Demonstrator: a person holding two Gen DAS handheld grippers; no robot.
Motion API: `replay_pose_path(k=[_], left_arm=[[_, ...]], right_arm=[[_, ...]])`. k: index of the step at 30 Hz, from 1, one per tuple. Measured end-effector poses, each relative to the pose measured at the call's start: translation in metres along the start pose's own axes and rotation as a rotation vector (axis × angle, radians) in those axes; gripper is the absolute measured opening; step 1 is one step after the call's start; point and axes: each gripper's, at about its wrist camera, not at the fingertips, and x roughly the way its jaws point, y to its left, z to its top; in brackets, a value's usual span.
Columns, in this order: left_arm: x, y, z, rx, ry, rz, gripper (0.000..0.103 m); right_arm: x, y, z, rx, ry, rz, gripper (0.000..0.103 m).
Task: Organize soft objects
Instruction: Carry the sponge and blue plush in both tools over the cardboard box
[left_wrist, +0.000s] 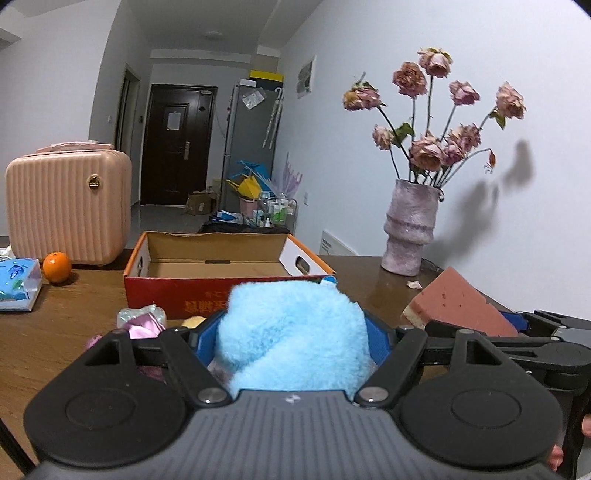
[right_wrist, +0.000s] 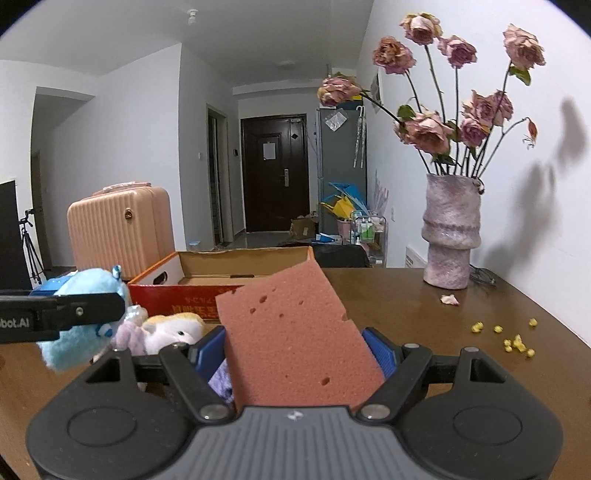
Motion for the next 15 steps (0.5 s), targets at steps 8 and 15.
replay_pose_path(k=[8,15], left_arm=[[0.013,0.018,0.018,-0.028,-0.029,0.041,0.077],[0.025,0.035,0.035,-0.066,-0.073,0.078,0.077]], right_arm=[[0.021,0.016,0.018,-0.006,-0.026,0.019,0.078],[0.046,0.025,0.037,0.004,-0.051,0.026,0.078]])
